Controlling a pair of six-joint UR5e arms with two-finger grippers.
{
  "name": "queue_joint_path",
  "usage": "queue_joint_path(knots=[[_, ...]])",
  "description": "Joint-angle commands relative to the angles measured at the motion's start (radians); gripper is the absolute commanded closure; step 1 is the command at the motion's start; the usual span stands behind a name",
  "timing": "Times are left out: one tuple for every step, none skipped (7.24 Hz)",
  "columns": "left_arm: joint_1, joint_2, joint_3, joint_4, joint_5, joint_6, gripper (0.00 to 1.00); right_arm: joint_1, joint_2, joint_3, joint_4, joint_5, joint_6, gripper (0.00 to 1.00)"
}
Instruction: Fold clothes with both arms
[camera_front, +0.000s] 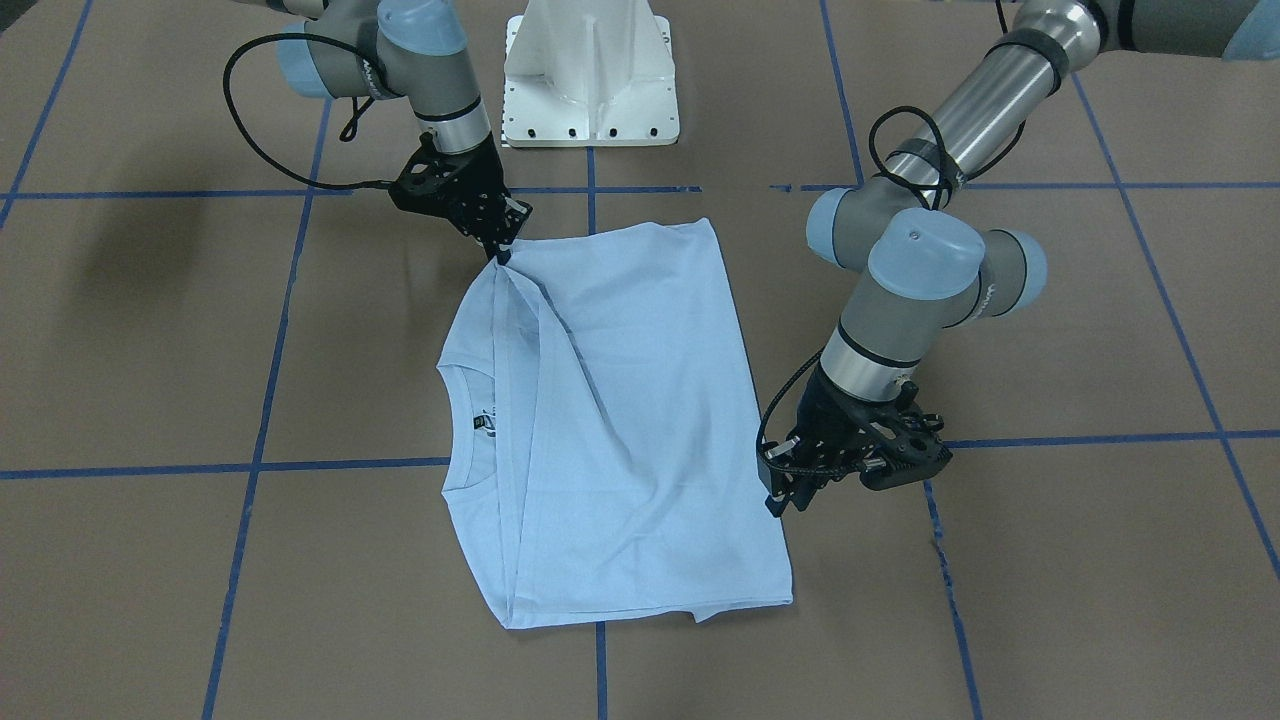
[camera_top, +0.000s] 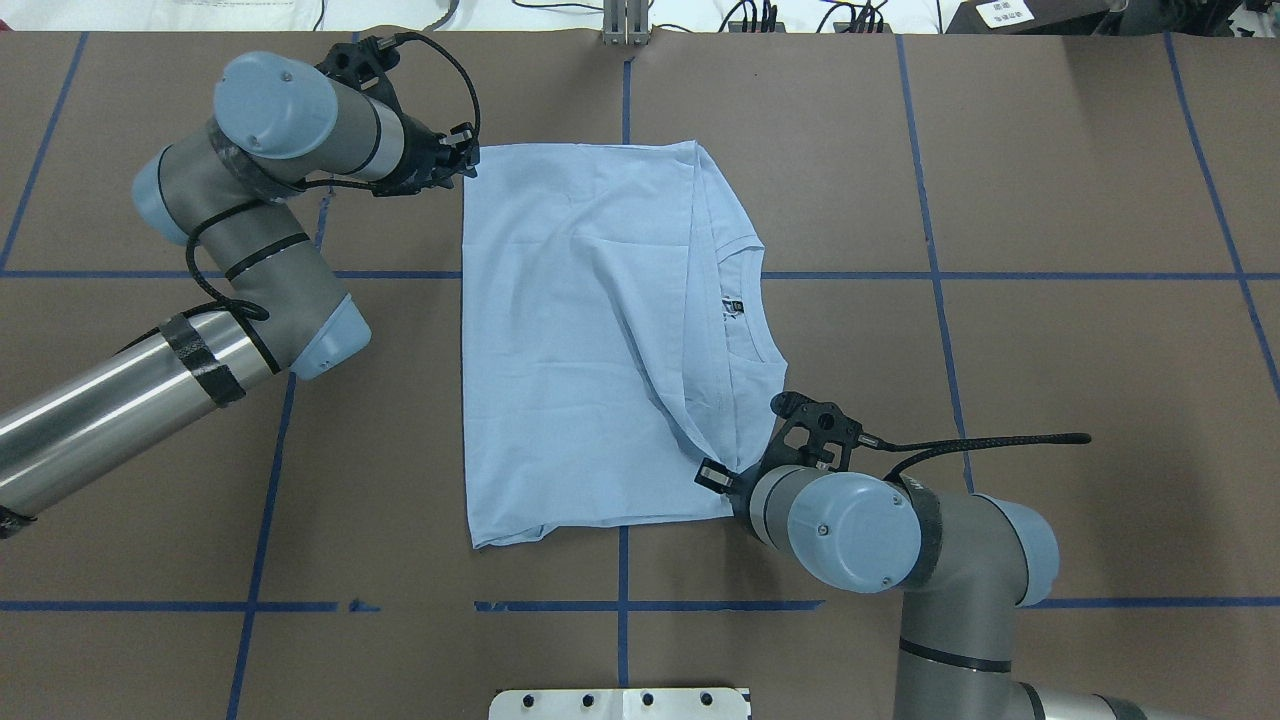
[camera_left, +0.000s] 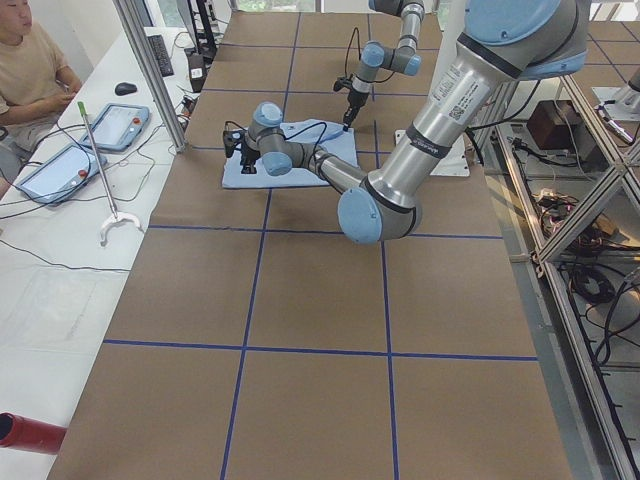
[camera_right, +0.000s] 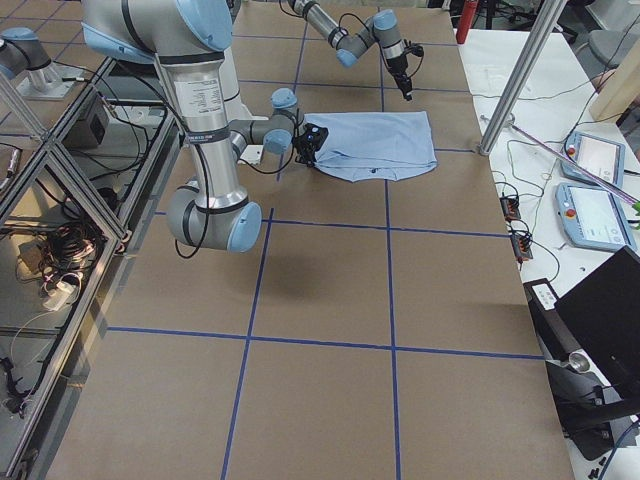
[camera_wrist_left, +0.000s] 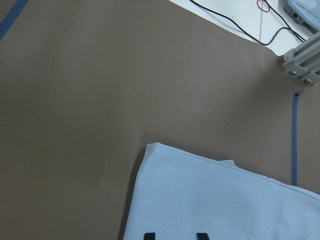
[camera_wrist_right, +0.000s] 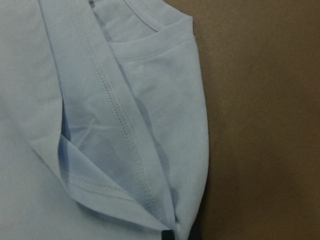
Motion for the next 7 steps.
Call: queue_joint_path(knots=[[0.002, 0.003, -0.001, -0.001, -0.001, -0.018, 0.61, 0.007, -0.004, 0.04, -0.011, 0.002, 0.001, 1.0], [0.012, 0.003, -0.01, -0.002, -0.001, -0.068, 0.61, 0.007, -0.004, 0.078, -0.066, 0.003, 0.001, 1.0], [0.053, 0.028, -0.07, 0.004, -0.009, -0.142, 0.61, 0.007, -0.016, 0.107, -0.085, 0.003, 0.001, 1.0], [0.087, 0.083, -0.186, 0.013, -0.07, -0.229, 0.61, 0.007, -0.019, 0.121, -0.086, 0.006, 0.016, 1.0], [0.133, 0.145, -0.292, 0.015, -0.066, -0.3, 0.6, 0.007, -0.019, 0.129, -0.086, 0.006, 0.039, 1.0], [0.206, 0.233, -0.396, 0.015, -0.036, -0.352, 0.57, 0.007, -0.019, 0.129, -0.086, 0.008, 0.039, 1.0], [0.303, 0.303, -0.465, 0.015, 0.054, -0.401, 0.56, 0.009, -0.019, 0.131, -0.086, 0.008, 0.037, 1.0]])
